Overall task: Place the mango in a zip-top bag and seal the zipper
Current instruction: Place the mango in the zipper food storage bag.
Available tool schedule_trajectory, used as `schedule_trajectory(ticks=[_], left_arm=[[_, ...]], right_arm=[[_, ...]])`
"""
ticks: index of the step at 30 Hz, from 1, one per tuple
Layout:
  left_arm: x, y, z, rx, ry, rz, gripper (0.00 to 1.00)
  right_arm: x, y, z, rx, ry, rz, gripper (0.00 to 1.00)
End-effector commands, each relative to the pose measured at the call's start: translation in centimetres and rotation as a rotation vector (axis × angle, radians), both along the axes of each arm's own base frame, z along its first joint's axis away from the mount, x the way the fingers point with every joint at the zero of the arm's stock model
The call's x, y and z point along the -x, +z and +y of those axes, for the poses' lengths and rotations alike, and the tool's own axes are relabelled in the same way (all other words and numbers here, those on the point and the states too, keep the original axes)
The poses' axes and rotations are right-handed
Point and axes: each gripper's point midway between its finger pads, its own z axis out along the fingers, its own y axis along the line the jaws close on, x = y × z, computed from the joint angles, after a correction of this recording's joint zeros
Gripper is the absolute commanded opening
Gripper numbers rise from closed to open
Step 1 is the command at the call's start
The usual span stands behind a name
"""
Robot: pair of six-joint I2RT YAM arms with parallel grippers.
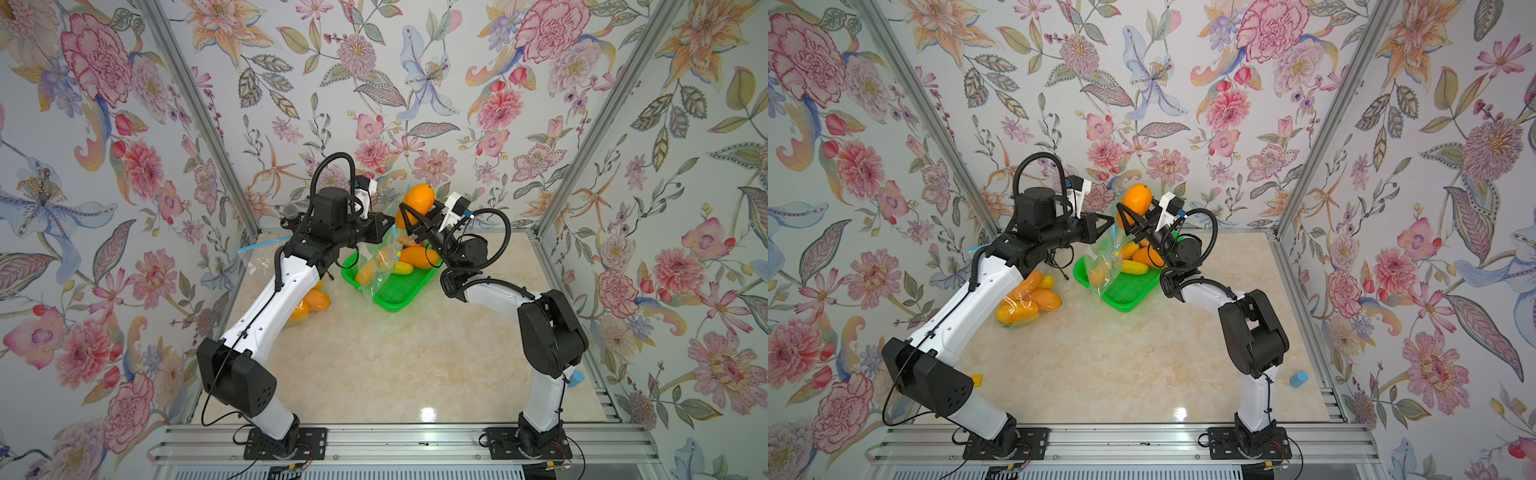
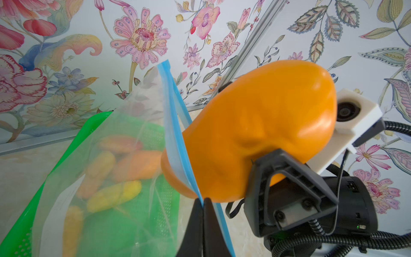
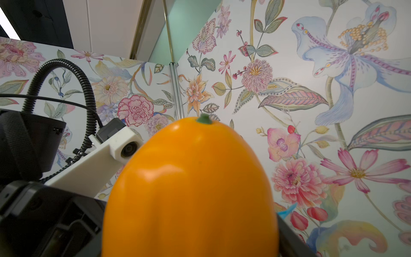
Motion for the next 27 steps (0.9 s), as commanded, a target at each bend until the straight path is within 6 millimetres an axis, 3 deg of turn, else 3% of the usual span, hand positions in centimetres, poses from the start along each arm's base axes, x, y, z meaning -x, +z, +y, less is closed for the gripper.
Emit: schedule_trajectory(ticks=[1,6,7,9,15,18,20,22,27], left_arm=[[0.8,2.2,0.6,0.043,-0.011,-0.047,0.00],[0.7,2.8,0.5,0.093,-0.029,-0.042,0.00],[1.6,4.5,1.1,0.115,-0.032,-0.076,0.00],[1.5,4.9,1.6,0.122,-0.019,-0.082,0.00],[0.8,4.2,2.8,0.156,0.003,-0.054,0.00],[0.5,4.0,3.3,0.172,0.013,-0.050,0.00],[0.4,4.1,3.4,0.165,0.015,-0.054,0.00],[0.4,4.0,3.2,0.156,0.003,-0.055,0.00],[0.3,3.7,3.3,0.123,0.003,-0.057,0.00]], right_arm=[[0.6,0.8,0.8,-0.082,0.059,-0.031,0.27],[-1.0,-1.8,1.3,-0.081,0.047,0.029,0.47],[-1.1,-2.2,1.3,-0.071,0.044,0.030,0.55],[-1.4,-2.6,1.5,-0.031,0.051,0.057,0.80],[-1.5,-2.0,1.5,0.089,0.038,0.115,0.86],[-1.3,-1.3,1.4,0.129,0.066,0.148,0.85],[-1.2,-1.1,1.4,0.158,0.077,0.166,0.67],[-1.2,-1.0,1.7,0.186,0.081,0.185,0.44],[-1.7,-2.4,4.1,0.354,0.144,0.264,0.32]])
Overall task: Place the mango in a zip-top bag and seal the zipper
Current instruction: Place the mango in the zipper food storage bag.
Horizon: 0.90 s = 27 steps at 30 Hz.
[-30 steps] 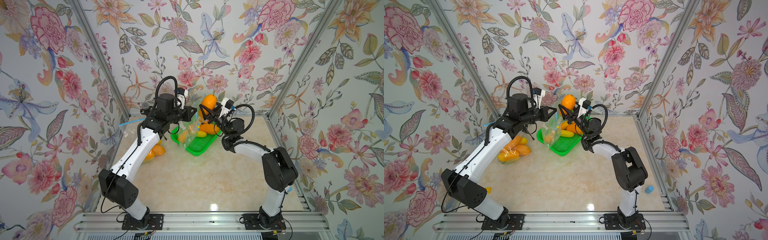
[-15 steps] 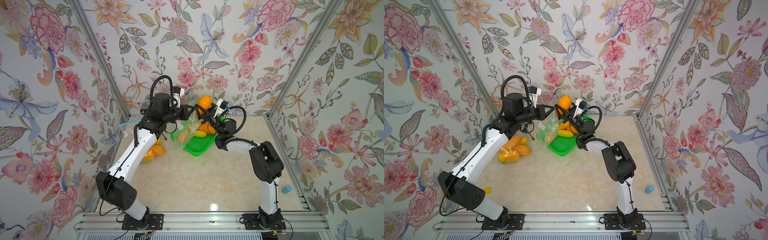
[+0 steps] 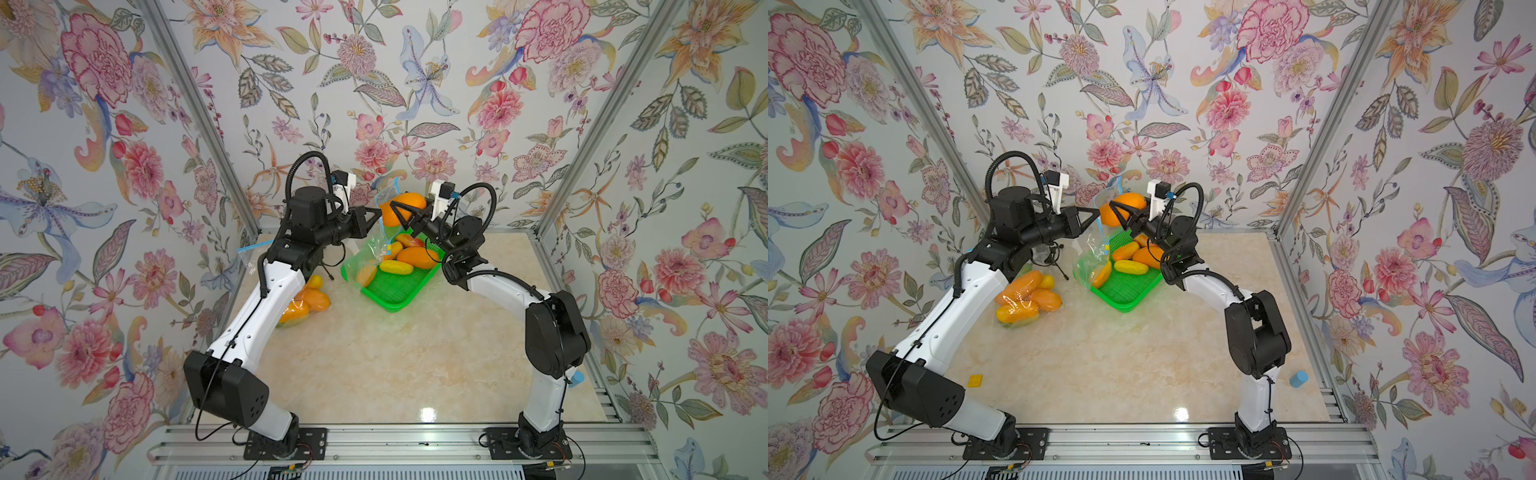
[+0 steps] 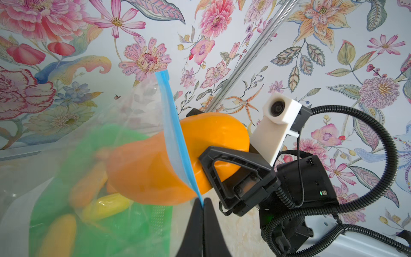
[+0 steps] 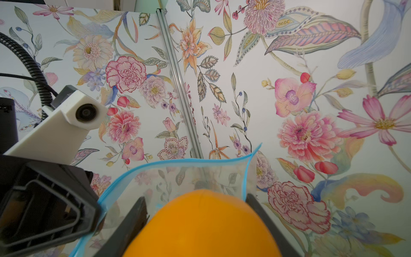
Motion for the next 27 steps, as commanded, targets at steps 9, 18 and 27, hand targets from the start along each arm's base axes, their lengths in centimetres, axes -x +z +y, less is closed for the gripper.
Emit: schedule_trajectory(ticks=[9,18,27], left_arm=[[0.3,1.2,0.1,-0.012,-0.017,-0.054,0.00],[0.5,1.6,0.6,0.010,-0.008,-0.060,0.00],[-0.1,0.8,1.7,-0.007,0.025,-0.050,0.00]], right_arm=[[-1.0,-4.5,4.1,0.394,0.027,0.179,0.38],[-0.1,-3.5,4.8,0.414,0.102,0.173,0.75],[1.8,-0.1,2.0,0.399,0.094,0.146,0.91]])
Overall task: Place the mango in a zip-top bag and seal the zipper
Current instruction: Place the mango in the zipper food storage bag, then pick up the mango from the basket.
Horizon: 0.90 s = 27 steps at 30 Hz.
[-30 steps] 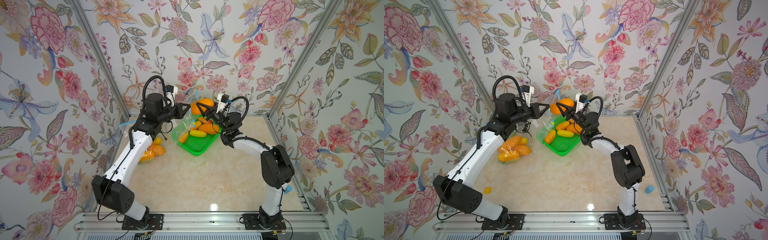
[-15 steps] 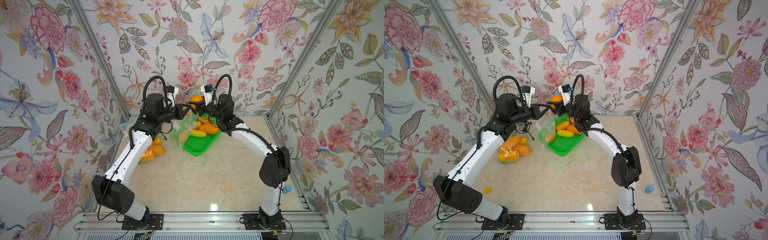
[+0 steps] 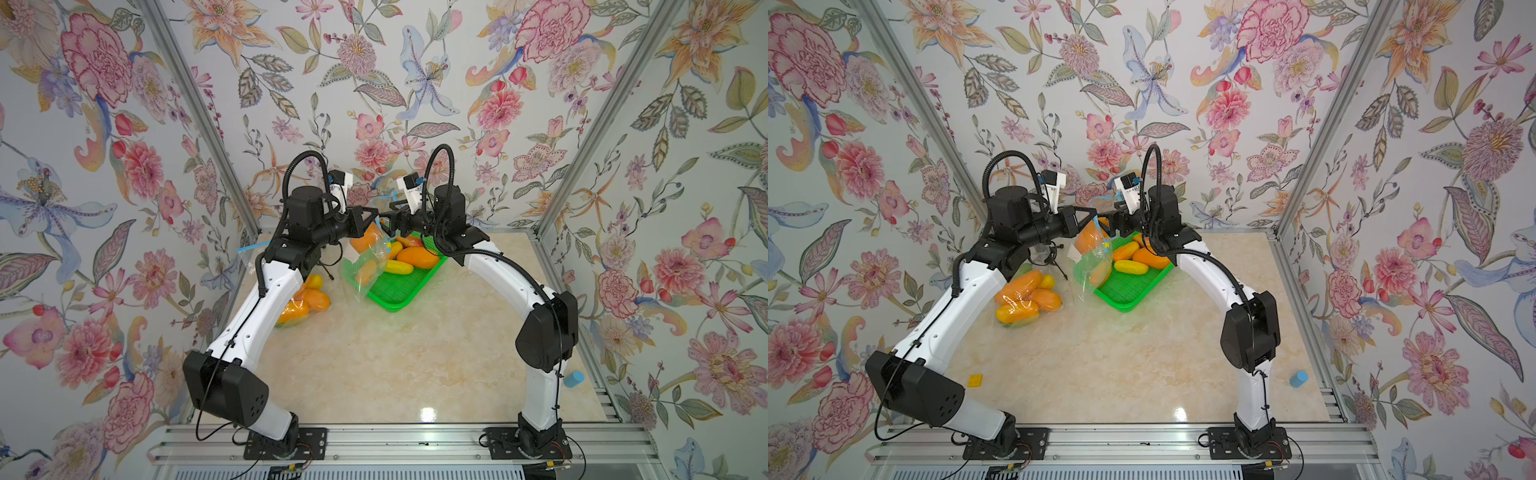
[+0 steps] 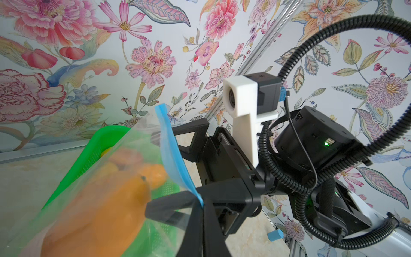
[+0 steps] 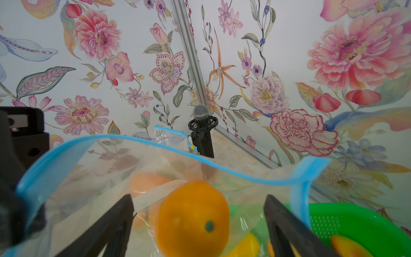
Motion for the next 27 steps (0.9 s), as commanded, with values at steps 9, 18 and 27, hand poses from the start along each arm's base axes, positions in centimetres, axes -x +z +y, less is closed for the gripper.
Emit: schedule_trajectory(ticks=[9,18,27], left_arm=[[0.0,0.1,6.1,-0.047,0.153,-0.041,0.00],[0.7,3.5,7.3,-0.030,0.170,-0.115,0.00],[2.1,3.4,10.5,-0.073,0.261,-0.110,0.00]], right_arm=[[4.2,2.7,-8.5,0.102,-0.216,-0.171,0.94],[-0.5,-11.7,-8.0,0.533,-0.183,-0.213,0.95],[-4.0,-23.1,-2.8,0.870,-0.007,-0.246,0.86]])
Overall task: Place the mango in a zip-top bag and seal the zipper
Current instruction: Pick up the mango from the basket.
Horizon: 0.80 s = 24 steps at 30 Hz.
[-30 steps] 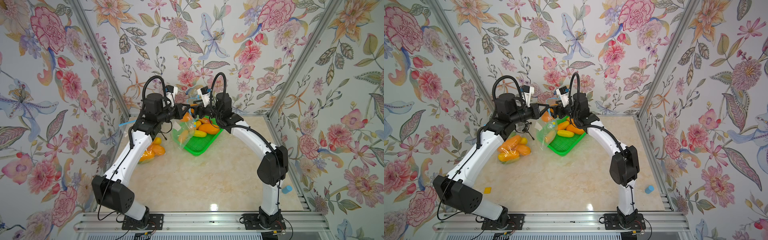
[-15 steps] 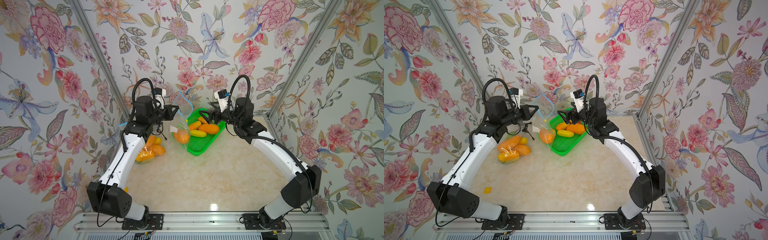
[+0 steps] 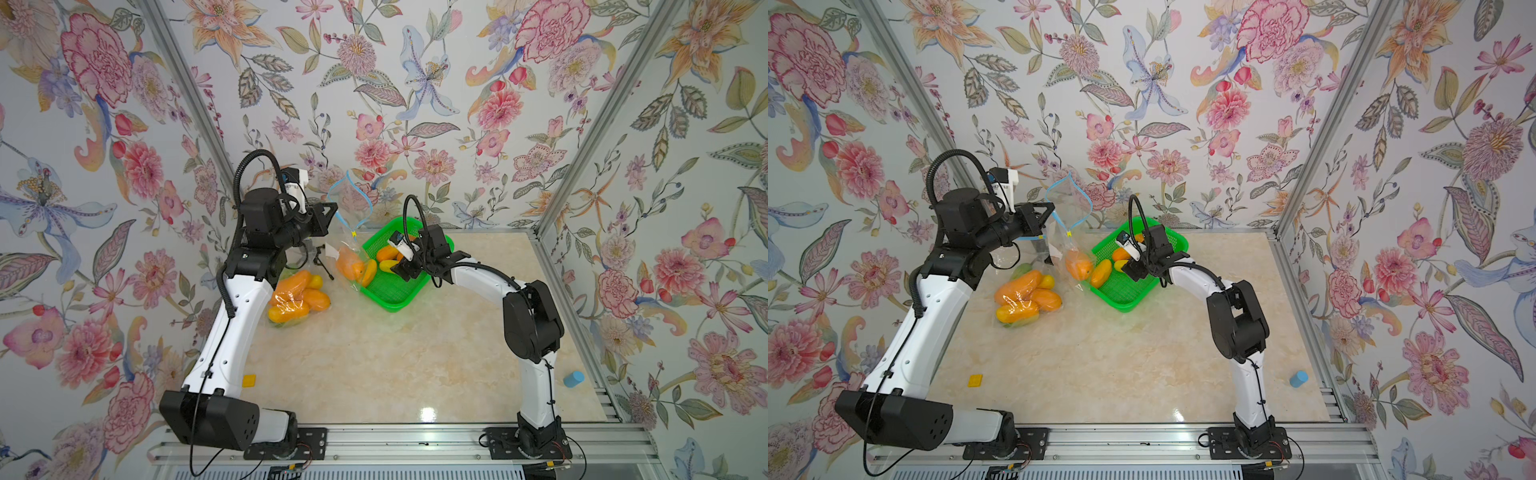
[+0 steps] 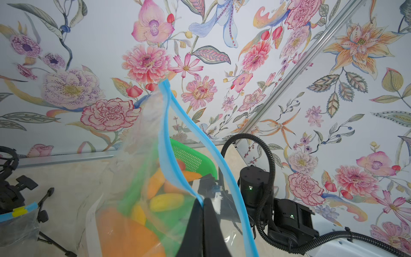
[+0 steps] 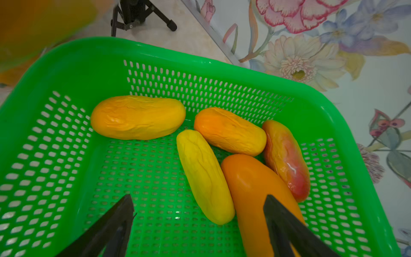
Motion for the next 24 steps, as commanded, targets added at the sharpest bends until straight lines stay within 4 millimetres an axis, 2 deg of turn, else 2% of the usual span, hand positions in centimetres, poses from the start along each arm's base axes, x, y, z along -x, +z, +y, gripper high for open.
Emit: schedule_trajectory(ticks=[1,6,8,13,14,18,22,24], left_arm=[[0.9,0.4,1.2,-0.031,0.040,-0.032,0.00],[0.4,-0.2,1.3,-0.024,0.040,-0.016,0.00],[0.3,-0.3,1.2,-0.015,0.032,-0.017,0.00],[0.2,-0.5,0.9,-0.011,0.018,-0.016,0.00],[0.1,-0.7,0.9,-0.009,0.014,-0.016,0.00],[-0.1,-0.8,0.5,0.002,-0.003,-0.017,0.00],[-0.1,-1.2,-0.2,-0.010,-0.021,-0.011,0.00],[0.0,-1.3,-0.6,-0.021,-0.033,-0.012,0.00]], right_arm=[[-1.0,-0.6,1.1,0.134,0.064,-0.064,0.86],[-3.4,-4.7,1.4,0.257,-0.004,-0.025,0.84],[-4.0,-5.8,1.2,0.296,-0.022,-0.008,0.79],[-3.2,-8.4,-0.1,0.378,-0.017,0.067,0.73],[-3.1,-8.7,-0.7,0.383,-0.025,0.081,0.67],[-3.3,-9.3,-3.8,0.396,-0.093,0.132,0.54],[-3.0,-9.6,-7.1,0.404,-0.135,0.181,0.47],[-2.9,-9.4,-8.0,0.372,-0.147,0.207,0.42]])
